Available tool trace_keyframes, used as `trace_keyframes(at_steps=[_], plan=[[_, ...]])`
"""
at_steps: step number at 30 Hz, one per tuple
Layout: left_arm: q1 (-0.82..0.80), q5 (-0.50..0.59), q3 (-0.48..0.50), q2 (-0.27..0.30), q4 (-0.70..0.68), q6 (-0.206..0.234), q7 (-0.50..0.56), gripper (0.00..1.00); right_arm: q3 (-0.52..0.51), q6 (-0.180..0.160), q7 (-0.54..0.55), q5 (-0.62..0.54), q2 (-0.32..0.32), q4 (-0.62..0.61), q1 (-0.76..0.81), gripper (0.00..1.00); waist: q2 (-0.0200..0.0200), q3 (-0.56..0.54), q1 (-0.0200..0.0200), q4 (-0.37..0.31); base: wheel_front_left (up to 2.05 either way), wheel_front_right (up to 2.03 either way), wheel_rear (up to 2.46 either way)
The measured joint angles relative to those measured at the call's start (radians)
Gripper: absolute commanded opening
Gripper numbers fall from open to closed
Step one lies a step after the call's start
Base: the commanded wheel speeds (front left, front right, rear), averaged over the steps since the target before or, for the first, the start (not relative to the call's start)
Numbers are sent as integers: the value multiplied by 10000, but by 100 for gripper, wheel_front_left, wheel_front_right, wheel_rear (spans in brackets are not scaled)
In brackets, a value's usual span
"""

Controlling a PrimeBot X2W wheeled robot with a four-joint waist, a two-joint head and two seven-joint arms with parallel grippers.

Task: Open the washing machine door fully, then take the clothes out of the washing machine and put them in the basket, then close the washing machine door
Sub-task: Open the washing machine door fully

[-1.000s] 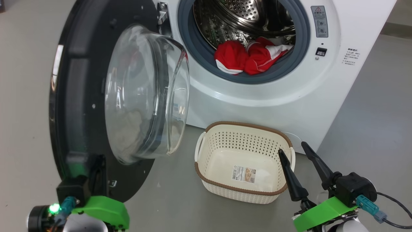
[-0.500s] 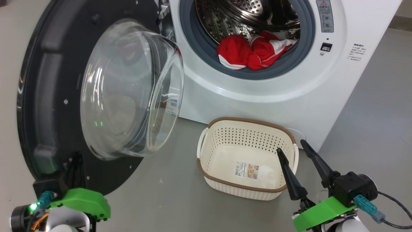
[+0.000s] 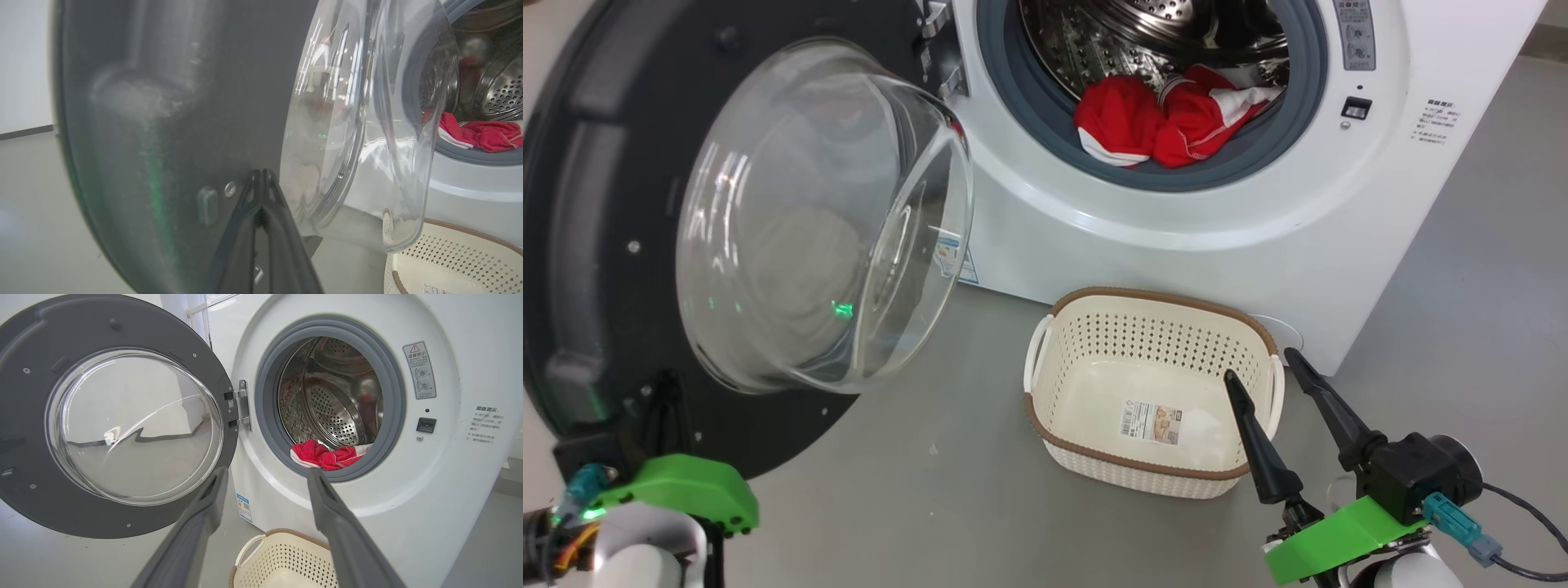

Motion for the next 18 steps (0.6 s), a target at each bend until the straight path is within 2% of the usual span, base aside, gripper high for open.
trace_keyframes(at_steps=[18], plan=[[-978, -476, 472, 378, 1676, -305, -337, 0, -2, 0, 360, -424, -6, -376, -24, 100, 0, 373, 0, -229, 0, 0, 0]])
